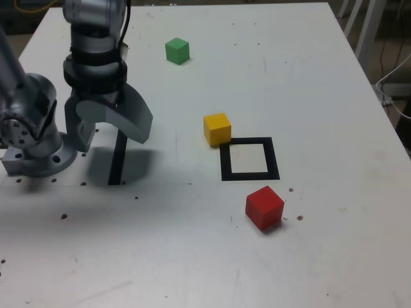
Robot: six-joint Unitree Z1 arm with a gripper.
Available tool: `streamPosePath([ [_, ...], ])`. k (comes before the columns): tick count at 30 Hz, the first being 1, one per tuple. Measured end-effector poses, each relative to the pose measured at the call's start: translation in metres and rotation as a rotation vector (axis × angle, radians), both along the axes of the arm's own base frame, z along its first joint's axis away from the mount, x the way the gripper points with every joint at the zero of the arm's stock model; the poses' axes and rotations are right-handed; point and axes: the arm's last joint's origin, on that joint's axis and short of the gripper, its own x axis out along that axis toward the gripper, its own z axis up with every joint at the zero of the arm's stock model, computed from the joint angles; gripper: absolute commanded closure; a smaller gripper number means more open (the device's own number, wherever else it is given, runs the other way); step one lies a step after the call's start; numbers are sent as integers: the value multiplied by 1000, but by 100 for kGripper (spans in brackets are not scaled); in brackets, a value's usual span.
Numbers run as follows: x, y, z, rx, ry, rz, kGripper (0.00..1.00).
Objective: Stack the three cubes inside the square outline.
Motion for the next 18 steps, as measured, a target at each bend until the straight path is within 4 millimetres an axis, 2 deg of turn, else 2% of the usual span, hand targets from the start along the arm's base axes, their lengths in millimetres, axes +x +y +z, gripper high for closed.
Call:
streamPosePath([
  [18,3,0,3,1,-12,-2,1],
])
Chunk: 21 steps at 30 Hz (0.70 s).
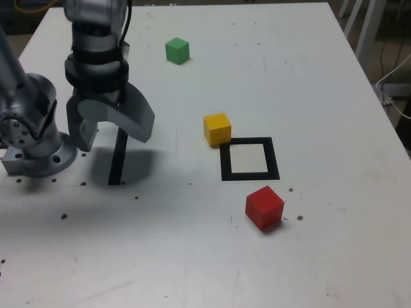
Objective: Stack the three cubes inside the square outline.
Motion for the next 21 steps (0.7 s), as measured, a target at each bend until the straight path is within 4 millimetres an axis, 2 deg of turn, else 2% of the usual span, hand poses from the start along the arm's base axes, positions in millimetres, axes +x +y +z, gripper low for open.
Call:
streamPosePath([
  [5,12,-8,9,15,-10,-54,1],
  [13,53,-43,31,20,-39,-180,1],
  [21,77,-71,43,28,-50,-262,1],
])
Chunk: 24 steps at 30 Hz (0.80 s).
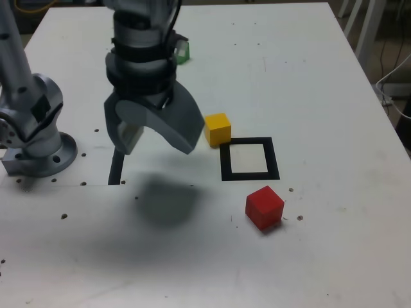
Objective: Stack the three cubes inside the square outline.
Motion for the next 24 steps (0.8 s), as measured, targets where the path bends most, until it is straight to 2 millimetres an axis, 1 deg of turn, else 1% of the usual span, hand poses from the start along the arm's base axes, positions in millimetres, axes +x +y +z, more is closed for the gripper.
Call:
streamPosePath([
  [5,15,-14,8,9,-22,-59,1],
  [11,28,-26,19,32,-61,-143,1],
  [21,47,-45,23,43,-82,-293,1],
  [24,56,-55,22,38,-91,-355,1],
])
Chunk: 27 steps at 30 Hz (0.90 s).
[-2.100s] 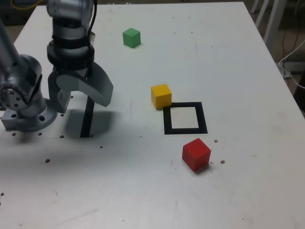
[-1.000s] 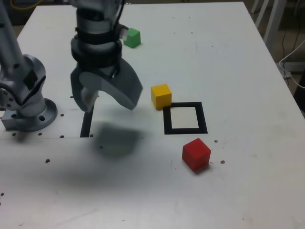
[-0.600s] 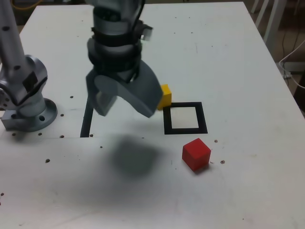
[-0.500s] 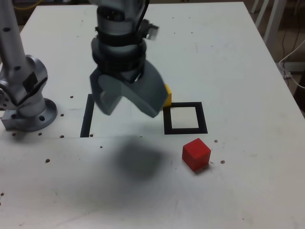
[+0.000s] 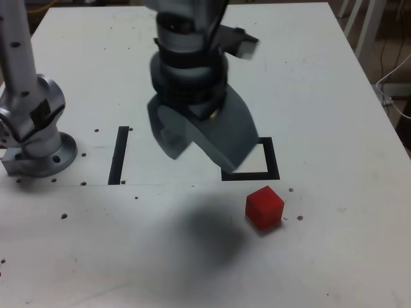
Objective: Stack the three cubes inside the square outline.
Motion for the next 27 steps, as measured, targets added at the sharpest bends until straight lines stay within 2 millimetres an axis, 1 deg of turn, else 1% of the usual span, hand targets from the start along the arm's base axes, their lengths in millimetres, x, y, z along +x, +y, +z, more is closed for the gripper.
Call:
streamPosePath([
  [2,6,-8,-3,4,1,-33,2],
  [8,21,-23,-4,3,-15,-98,2],
  [18,52,-40,-31,11,13,-162,2],
  [27,68,-36,-49,16,40,-178,3],
])
